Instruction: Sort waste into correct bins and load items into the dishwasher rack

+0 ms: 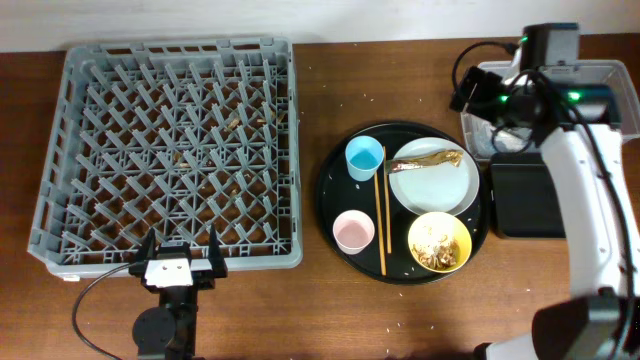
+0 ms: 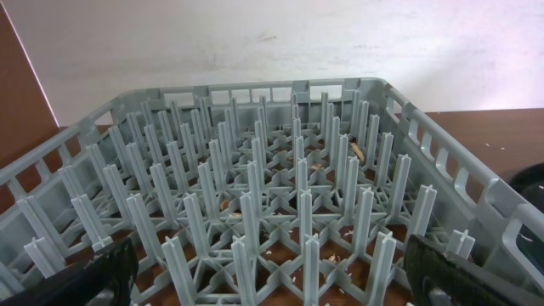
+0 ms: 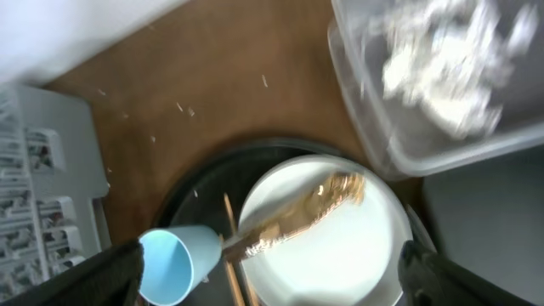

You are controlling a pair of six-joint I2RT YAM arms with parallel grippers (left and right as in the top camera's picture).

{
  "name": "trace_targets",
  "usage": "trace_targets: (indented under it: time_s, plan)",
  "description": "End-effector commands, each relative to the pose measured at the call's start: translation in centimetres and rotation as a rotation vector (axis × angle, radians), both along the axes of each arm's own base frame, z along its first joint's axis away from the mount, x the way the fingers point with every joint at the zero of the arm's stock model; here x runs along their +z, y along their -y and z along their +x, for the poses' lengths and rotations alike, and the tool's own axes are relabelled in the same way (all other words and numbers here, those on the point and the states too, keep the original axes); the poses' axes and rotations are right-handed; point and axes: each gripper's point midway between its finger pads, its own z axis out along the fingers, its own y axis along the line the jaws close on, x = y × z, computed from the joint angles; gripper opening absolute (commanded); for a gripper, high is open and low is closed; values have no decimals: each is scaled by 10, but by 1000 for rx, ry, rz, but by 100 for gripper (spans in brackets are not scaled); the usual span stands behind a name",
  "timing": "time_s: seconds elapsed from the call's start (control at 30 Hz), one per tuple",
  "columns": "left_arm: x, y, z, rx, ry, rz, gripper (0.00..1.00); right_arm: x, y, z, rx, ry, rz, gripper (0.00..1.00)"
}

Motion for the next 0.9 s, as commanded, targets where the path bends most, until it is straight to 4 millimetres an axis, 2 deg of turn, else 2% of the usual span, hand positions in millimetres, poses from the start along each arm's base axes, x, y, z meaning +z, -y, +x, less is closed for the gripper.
trace_targets:
  time_s: [0.0,0.07,0.17,0.27,0.4,0.67,0.7,0.77,0.8,0.87]
  plan:
    - [-2,2,0,-10,-3,16,99,-69,-21,-5,-157,-176,133,86]
    - [-2,2,0,-10,-2,16,99,-109,-25,-1,-173,-215,141,83]
    - [-2,2,0,-10,-2,16,99,-156,-24,-3,-180,-278,120,78]
    - [-2,2,0,-10,-3,16,99,-182,-17,-2,-191,-320,73,74]
    - [-2,2,0,-10,-3,15,99,-207,-17,-5,-158,-371,50,71]
    - [-2,2,0,-10,-3,16,99,-238,-14,-11,-129,-437,14,65]
    - [-2,2,0,-10,-3,16,99,-238,-14,-11,-127,-436,12,60]
    - [-2,2,0,-10,-2,16,99,-237,-14,-9,-85,-426,-4,42]
    - [-2,2,0,-10,-2,16,99,-237,-14,-8,-56,-420,-15,8]
    - [-2,2,0,-10,-3,16,99,-220,-17,-3,-27,-400,-8,4]
